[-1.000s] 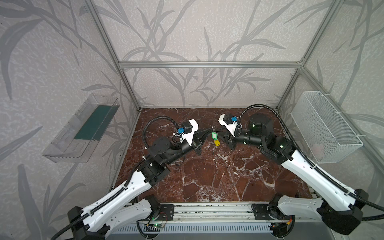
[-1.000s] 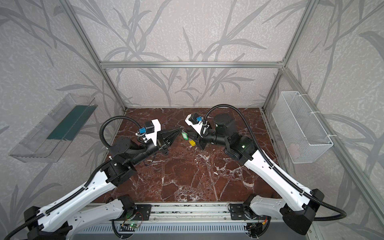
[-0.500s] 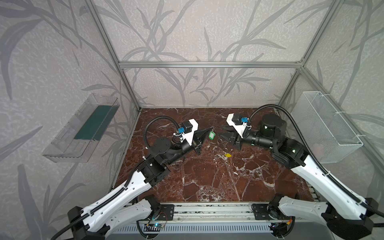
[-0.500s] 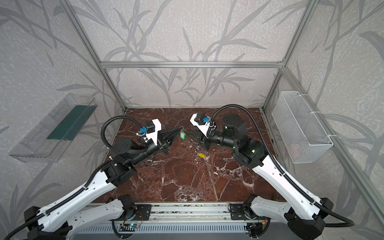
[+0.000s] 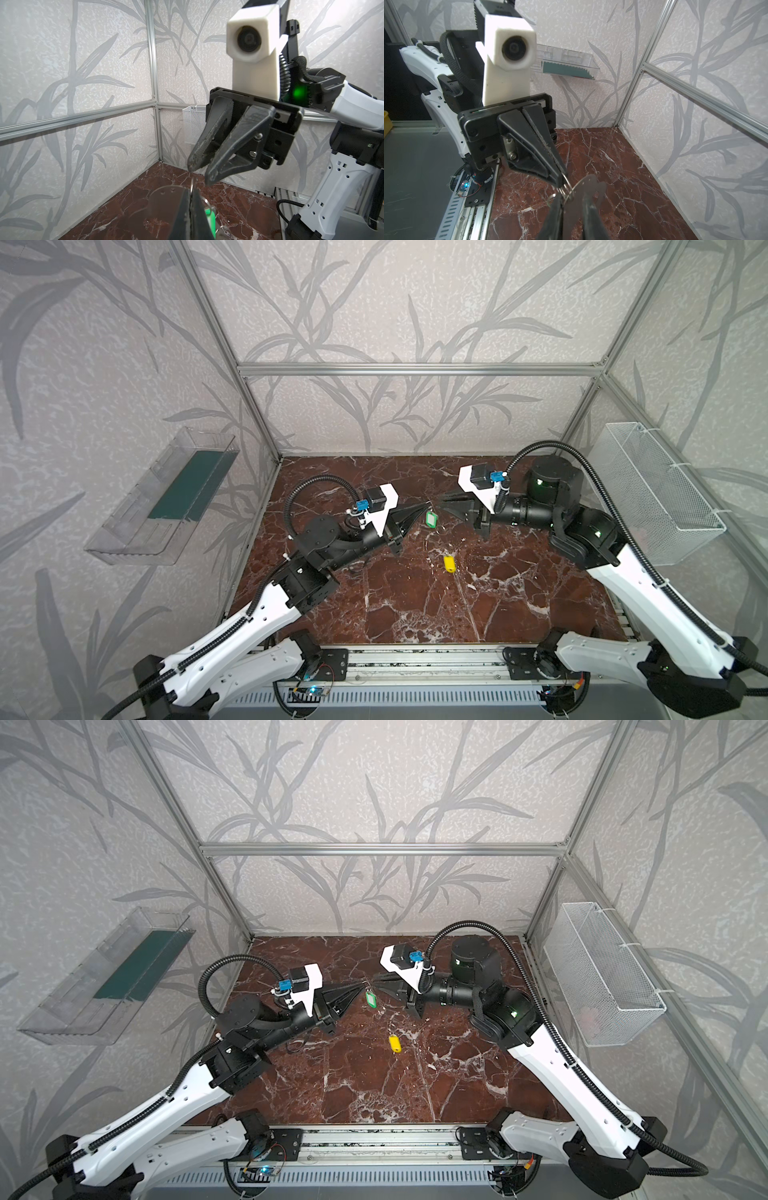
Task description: Put the keys on the keyring
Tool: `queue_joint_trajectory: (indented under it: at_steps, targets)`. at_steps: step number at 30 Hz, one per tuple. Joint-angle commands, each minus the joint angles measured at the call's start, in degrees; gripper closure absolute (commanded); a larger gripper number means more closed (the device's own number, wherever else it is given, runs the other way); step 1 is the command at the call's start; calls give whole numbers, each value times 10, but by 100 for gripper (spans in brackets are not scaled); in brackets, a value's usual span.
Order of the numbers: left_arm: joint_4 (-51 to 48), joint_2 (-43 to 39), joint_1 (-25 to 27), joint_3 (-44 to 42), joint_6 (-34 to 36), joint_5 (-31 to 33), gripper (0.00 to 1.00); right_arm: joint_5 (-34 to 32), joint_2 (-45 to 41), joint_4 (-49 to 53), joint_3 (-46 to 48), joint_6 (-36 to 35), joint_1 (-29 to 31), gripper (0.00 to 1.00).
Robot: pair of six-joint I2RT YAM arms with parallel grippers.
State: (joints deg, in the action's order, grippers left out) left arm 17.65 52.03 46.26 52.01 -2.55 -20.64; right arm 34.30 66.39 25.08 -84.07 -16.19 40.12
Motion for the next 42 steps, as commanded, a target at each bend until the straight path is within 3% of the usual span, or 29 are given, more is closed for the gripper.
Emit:
queue_joint_trajectory:
  at_steps: [1,13,19,28,35,42]
  targets:
    - [27,-14,-1,0,-3,-30,100,42,3,16,-21,-5,-6,83]
    - [23,-10,-1,6,-15,-56,100,91,21,38,-41,-12,-11,88]
    - [25,-11,-1,5,-12,-56,100,100,31,56,-52,-17,-11,96]
    - [13,-13,-2,3,-11,-23,100,71,46,84,-76,-18,-10,100]
    - [-39,-45,-1,-2,20,39,77,0,66,104,-108,-2,-11,100]
    - [-62,-47,-1,0,22,52,73,-45,71,91,-109,7,-10,100]
